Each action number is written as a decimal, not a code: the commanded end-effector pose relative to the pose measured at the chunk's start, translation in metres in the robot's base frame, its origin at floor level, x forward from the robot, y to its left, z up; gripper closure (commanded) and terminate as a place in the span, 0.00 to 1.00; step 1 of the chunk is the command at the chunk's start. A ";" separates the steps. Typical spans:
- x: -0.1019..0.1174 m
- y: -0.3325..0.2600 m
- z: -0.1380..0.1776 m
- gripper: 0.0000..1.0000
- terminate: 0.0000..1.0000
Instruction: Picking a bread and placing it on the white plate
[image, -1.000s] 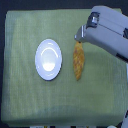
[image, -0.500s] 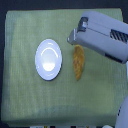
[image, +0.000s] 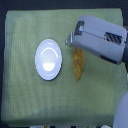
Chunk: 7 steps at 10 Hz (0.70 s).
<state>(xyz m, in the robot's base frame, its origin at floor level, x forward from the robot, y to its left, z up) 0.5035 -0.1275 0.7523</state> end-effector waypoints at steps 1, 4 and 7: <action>-0.011 -0.003 -0.027 0.00 0.00; -0.019 -0.008 -0.035 0.00 0.00; -0.015 -0.010 -0.033 0.00 0.00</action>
<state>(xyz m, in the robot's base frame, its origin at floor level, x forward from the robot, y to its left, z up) 0.4891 -0.1334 0.7229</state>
